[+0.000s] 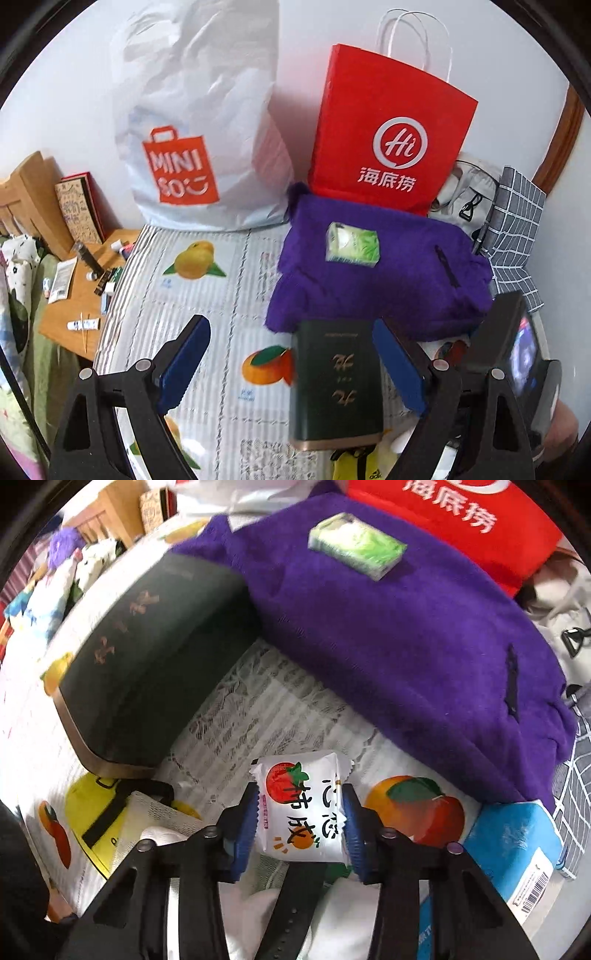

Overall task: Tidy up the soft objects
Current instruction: 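Grasp the yellow adidas bag by its strap with the left gripper while the right gripper holds the packet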

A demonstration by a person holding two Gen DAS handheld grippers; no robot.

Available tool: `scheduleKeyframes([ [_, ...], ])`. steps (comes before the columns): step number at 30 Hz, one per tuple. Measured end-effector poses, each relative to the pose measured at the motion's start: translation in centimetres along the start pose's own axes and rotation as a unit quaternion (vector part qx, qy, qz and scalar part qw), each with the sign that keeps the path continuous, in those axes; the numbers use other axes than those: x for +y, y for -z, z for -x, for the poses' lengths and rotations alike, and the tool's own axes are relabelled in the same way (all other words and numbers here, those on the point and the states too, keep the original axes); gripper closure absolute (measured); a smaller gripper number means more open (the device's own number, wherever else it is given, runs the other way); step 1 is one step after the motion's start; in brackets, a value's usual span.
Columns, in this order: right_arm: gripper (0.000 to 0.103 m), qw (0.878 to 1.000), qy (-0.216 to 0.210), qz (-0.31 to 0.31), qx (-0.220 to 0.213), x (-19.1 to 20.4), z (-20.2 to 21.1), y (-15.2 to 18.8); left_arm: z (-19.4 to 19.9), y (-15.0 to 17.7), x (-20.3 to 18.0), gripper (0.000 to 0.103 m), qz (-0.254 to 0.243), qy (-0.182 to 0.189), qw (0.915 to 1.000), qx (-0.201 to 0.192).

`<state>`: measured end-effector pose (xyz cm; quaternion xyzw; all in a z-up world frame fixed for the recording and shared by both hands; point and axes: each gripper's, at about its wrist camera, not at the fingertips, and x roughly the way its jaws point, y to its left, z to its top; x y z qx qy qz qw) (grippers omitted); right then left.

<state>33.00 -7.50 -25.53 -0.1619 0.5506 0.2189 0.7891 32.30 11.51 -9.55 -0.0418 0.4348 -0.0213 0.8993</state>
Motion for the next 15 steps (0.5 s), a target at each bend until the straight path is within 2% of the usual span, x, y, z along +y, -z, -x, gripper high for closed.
scheduleKeyframes([
  [5,0.061,0.997,-0.030,-0.037,-0.054,-0.7,2.5,1.4,0.3,1.4,1.1,0.014,0.013,-0.002,0.9999,0.010],
  [8,0.061,0.991,-0.049,-0.075,-0.096,-1.7,4.4,2.5,0.5,2.4,1.4,0.014,0.017,-0.004,0.9997,0.017],
  [15,0.061,0.974,-0.046,-0.139,-0.173,-2.0,8.6,6.4,1.0,6.0,1.4,0.014,0.019,-0.001,0.9991,0.038],
])
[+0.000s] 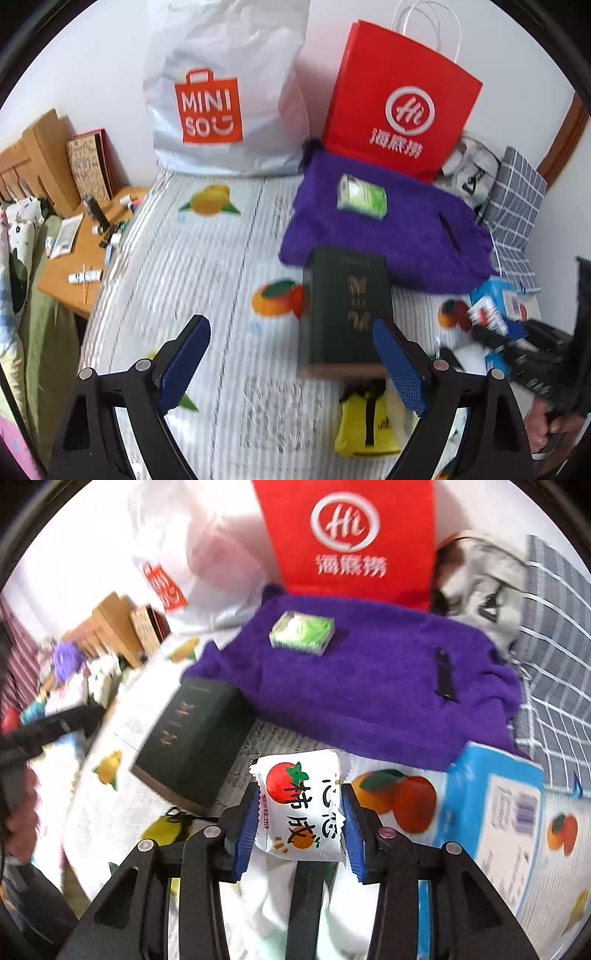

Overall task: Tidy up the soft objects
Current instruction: 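Grasp the yellow adidas bag by its strap with the left gripper while the right gripper holds the packet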

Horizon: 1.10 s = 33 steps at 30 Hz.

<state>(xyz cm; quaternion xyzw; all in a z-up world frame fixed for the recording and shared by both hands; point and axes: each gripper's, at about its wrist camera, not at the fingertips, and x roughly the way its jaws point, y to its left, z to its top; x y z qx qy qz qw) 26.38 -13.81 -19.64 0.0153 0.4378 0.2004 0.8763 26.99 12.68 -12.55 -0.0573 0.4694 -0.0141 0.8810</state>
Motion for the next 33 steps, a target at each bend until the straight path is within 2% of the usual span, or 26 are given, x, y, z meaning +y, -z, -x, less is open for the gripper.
scheduleKeyframes([
  [5,0.061,0.999,0.017,-0.023,-0.034,-1.1,2.9,2.5,-1.0,4.0,-0.8,0.015,-0.011,0.002,0.9996,0.025],
  [10,0.061,0.998,0.030,-0.046,-0.043,-2.8,5.4,6.8,-3.0,7.6,-2.3,0.016,-0.016,0.028,0.9982,0.051],
  [16,0.061,0.995,0.033,-0.080,-0.041,-5.2,6.7,11.9,-4.3,9.7,-3.7,0.024,-0.023,0.033,0.9978,0.054],
  [18,0.061,0.994,0.050,-0.093,-0.037,-6.2,6.6,13.8,-4.8,10.0,-4.0,0.034,-0.024,0.036,0.9976,0.055],
  [20,0.061,0.993,0.056,-0.104,-0.031,-7.1,6.2,14.9,-5.7,10.4,-4.4,0.037,-0.025,0.047,0.9965,0.065],
  [22,0.061,0.991,0.062,-0.118,-0.027,-8.2,5.7,16.1,-5.8,10.7,-4.7,0.044,-0.028,0.049,0.9971,0.051],
  [24,0.061,0.989,0.067,-0.129,-0.028,-9.0,5.2,16.8,-5.7,10.9,-5.0,0.066,-0.032,0.059,0.9967,0.046],
  [27,0.061,0.989,0.072,-0.130,-0.021,-9.8,4.0,17.7,-5.1,11.2,-5.1,0.077,-0.041,0.057,0.9968,0.037],
  [33,0.061,0.989,0.082,-0.118,-0.028,-9.9,3.4,18.5,-3.1,12.5,-3.5,0.079,-0.032,0.038,0.9984,0.026],
])
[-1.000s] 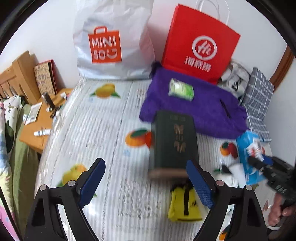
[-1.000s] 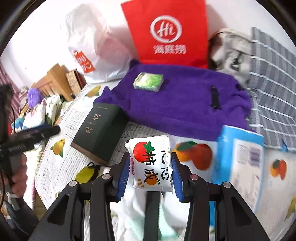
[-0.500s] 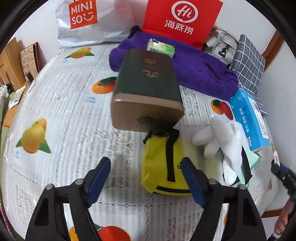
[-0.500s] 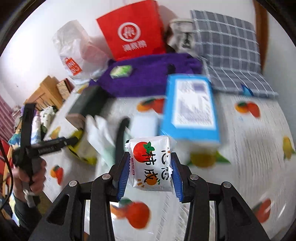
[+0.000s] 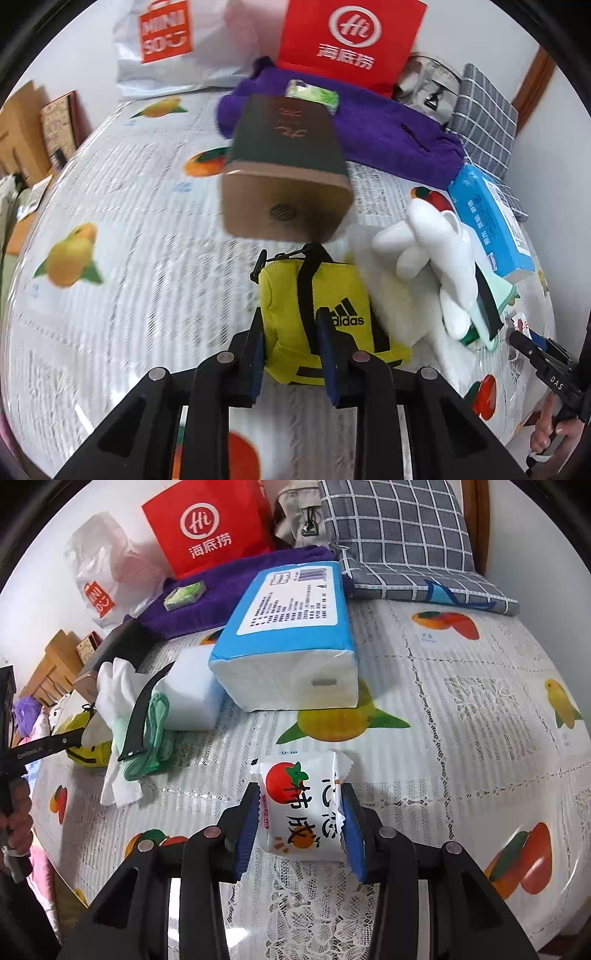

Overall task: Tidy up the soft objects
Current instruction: 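Carry the yellow bag and snack packet over to the purple towel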

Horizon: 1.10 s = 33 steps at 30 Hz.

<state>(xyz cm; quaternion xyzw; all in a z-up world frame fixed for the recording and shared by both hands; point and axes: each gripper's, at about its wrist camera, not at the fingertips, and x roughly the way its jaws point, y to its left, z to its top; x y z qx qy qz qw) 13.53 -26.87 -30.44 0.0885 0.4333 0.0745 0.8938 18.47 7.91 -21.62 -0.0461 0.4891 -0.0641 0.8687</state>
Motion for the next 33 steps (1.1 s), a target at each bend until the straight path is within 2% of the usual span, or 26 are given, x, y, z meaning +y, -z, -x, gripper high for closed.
scheduleKeyframes([
  [7,0.061,1.000,-0.015,-0.008,-0.006,0.3,1.1,0.6,2.8,1.5,1.7,0.079,0.015,-0.018,0.9996,-0.012],
  [16,0.061,0.999,-0.017,-0.002,-0.027,1.5,3.9,0.9,5.5,2.9,2.3,0.087,0.021,-0.010,0.9992,-0.033],
  [27,0.061,0.999,-0.010,-0.003,-0.045,2.5,6.7,0.3,8.3,2.6,1.6,0.088,0.015,0.012,0.9979,-0.062],
  [33,0.061,0.998,-0.006,0.002,-0.061,3.4,8.2,-0.8,9.5,1.3,1.2,0.088,0.010,0.025,0.9965,-0.079],
])
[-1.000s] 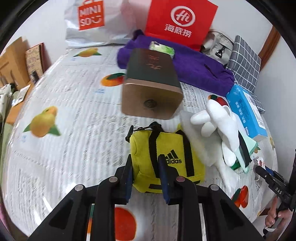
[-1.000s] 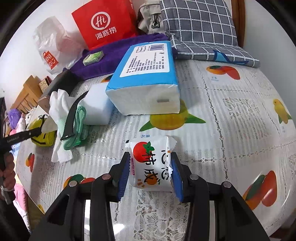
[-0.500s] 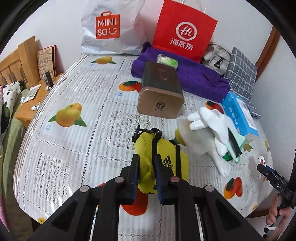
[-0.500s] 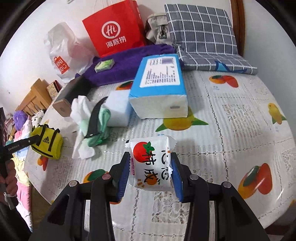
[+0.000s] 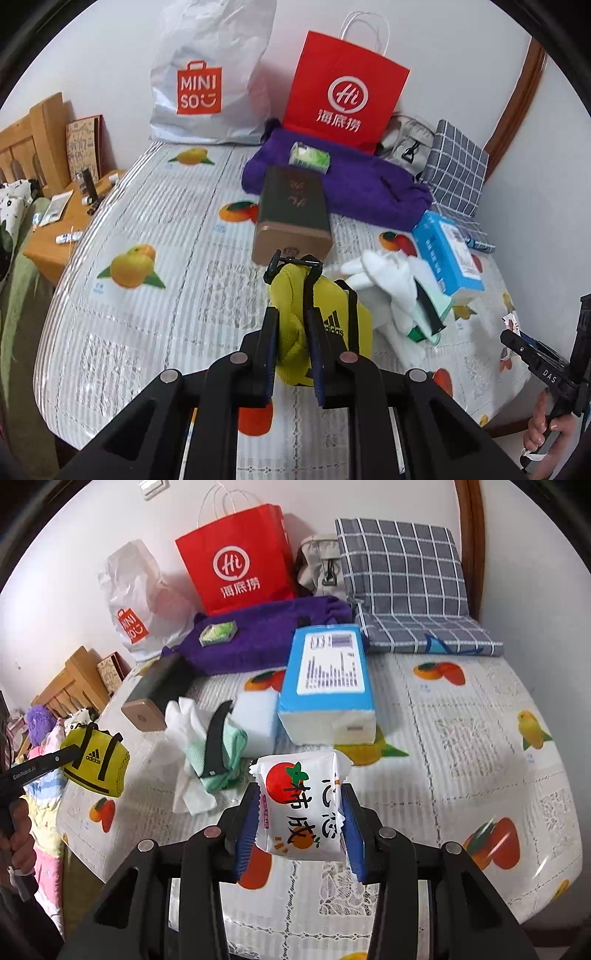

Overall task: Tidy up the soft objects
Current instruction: 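Carry the yellow bag and snack packet over to the purple towel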

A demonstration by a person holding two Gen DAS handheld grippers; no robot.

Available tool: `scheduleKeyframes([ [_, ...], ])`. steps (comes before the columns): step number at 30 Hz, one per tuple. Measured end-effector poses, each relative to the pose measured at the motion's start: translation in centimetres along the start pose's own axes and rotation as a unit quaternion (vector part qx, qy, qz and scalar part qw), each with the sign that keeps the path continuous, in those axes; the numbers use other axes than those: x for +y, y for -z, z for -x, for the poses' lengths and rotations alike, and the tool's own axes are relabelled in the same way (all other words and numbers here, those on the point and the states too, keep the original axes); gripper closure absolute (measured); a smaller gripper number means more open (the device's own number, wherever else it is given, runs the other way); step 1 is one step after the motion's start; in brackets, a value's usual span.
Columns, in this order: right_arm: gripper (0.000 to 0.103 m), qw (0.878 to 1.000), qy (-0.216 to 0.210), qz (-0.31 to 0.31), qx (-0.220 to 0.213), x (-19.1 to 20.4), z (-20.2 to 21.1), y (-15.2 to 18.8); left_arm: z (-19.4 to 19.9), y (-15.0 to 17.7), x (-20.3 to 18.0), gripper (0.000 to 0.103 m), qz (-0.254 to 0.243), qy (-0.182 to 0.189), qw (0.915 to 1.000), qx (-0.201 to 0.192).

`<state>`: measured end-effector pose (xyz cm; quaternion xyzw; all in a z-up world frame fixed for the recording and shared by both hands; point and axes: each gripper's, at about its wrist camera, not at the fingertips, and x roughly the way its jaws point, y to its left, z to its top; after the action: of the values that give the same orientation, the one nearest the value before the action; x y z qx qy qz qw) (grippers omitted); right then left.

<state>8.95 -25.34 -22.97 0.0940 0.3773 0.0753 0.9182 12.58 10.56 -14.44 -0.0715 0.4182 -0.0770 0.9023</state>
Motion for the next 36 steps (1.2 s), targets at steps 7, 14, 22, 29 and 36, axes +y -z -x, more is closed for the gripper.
scheduleKeyframes([
  [7,0.061,1.000,0.002,0.003,-0.014,1.6,0.4,-2.7,-0.2,-2.6,-0.3,0.088,-0.011,0.013,0.9998,-0.008],
  [14,0.061,0.999,0.007,0.003,-0.031,3.4,-0.1,-6.3,-0.9,-6.2,-0.3,0.088,-0.034,0.023,0.9990,-0.015],
  [22,0.061,0.999,0.014,0.005,-0.038,5.4,-1.9,-9.7,-2.8,-9.4,-0.2,0.088,-0.052,0.031,0.9981,-0.011],
  [29,0.061,0.999,0.009,-0.001,-0.041,5.9,-2.9,-11.9,-4.6,-11.8,0.2,0.088,-0.038,0.043,0.9983,-0.012],
  [36,0.061,0.999,0.000,-0.007,-0.036,5.1,-4.4,-14.3,-6.0,-14.1,-0.3,0.088,-0.032,0.043,0.9983,-0.021],
])
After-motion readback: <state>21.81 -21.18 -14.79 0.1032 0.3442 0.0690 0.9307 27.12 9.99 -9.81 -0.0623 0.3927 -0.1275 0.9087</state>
